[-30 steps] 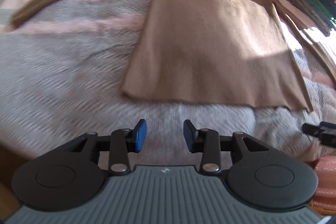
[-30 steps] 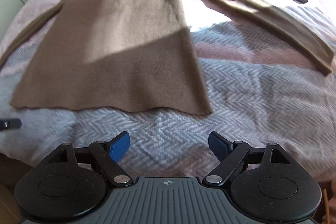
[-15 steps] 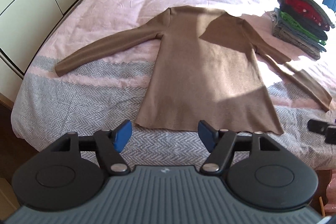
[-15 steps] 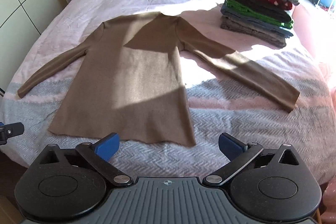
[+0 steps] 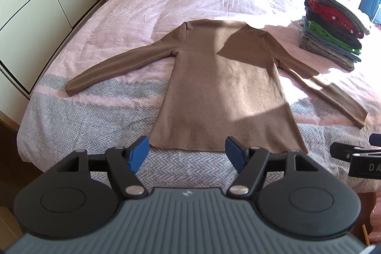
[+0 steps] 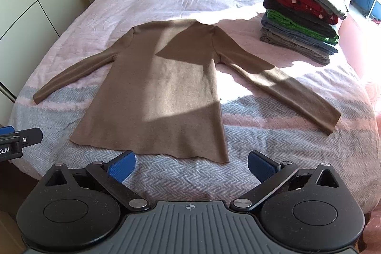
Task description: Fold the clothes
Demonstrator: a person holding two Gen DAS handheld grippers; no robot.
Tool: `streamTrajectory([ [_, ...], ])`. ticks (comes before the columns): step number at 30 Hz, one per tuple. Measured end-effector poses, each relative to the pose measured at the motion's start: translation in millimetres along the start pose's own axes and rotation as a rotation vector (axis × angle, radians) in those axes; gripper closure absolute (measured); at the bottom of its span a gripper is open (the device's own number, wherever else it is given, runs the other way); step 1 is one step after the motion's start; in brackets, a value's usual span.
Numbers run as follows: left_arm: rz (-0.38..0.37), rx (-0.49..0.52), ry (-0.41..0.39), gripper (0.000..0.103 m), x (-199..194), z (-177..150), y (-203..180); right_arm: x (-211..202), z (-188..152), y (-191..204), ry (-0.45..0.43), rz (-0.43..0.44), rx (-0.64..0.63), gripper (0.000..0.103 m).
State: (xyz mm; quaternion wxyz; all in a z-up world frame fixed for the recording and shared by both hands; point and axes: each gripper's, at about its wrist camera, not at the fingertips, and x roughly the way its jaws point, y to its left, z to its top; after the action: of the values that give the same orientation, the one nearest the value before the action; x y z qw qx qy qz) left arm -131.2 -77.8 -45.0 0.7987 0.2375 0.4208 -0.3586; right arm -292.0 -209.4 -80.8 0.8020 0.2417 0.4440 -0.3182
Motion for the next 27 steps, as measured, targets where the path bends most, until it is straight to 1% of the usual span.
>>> streamTrajectory([
  [9, -0.007, 0.004, 0.031, 0.035, 5, 1, -7, 3, 2, -2, 0.018, 0.002, -0.021, 0.0],
  [15, -0.005, -0.012, 0.063, 0.034, 27, 8, -5, 21, 6, -14, 0.041, 0.002, 0.008, 0.0],
  [19, -0.019, -0.083, 0.085, 0.034, 53, 12, 16, 41, 10, -28, 0.057, 0.006, 0.064, 0.0],
  [23, -0.034, -0.226, 0.147, 0.034, 93, 18, 56, 67, 16, -39, 0.08, 0.009, 0.13, 0.0],
  [27, -0.02, -0.331, 0.191, 0.034, 140, 27, 98, 106, 26, -42, 0.141, -0.01, 0.178, 0.0],
])
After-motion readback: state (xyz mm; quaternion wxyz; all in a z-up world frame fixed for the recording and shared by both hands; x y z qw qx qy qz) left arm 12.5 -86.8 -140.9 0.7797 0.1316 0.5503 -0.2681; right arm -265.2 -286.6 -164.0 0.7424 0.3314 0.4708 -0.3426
